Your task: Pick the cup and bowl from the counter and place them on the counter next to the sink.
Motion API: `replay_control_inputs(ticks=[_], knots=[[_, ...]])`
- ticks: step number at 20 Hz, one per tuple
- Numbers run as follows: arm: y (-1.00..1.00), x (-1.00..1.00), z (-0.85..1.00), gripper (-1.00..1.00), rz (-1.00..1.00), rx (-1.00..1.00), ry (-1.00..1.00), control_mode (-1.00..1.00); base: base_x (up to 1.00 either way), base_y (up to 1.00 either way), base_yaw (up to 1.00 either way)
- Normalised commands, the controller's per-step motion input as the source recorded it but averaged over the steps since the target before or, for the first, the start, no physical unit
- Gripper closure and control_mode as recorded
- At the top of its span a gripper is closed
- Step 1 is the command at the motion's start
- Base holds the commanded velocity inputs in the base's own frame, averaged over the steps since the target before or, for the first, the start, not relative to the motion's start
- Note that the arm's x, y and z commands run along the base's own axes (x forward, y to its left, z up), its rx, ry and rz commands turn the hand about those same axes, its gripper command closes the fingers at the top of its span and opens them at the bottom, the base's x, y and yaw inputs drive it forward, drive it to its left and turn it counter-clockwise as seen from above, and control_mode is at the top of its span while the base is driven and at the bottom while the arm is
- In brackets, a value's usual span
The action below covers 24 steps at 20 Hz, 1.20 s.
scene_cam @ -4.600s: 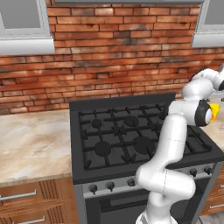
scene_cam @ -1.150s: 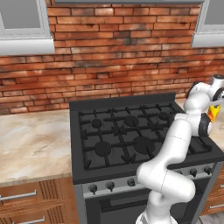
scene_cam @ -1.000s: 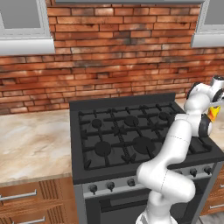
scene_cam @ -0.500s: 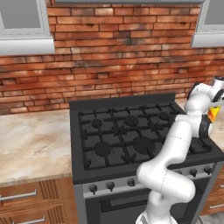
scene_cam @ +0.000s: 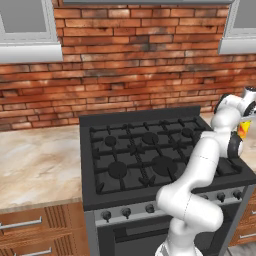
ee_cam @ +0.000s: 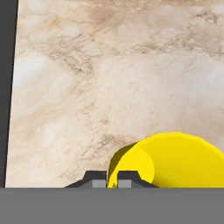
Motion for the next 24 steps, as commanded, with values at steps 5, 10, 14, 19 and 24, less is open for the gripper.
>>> replay_control_inputs(ticks=[5, 10, 14, 19, 24], knots=[[0.30, -0.21, 0.26, 1.00, 0.00, 0.00, -0.14, -1.00, 0.00, 0.00, 0.00], [0.49, -0.30, 0.45, 1.00, 0.01, 0.00, -0.22, -1.00, 0.00, 0.00, 0.00], [0.53, -0.24, 0.24, 1.00, 0.04, 0.00, -0.14, -1.00, 0.00, 0.00, 0.00], [0.77, -0.29, 0.07, 1.00, 0.09, -0.03, -0.10, -1.00, 0.00, 0.00, 0.00], [0.95, -0.18, 0.23, 1.00, 0.09, -0.15, -0.03, -1.00, 0.00, 0.00, 0.00]])
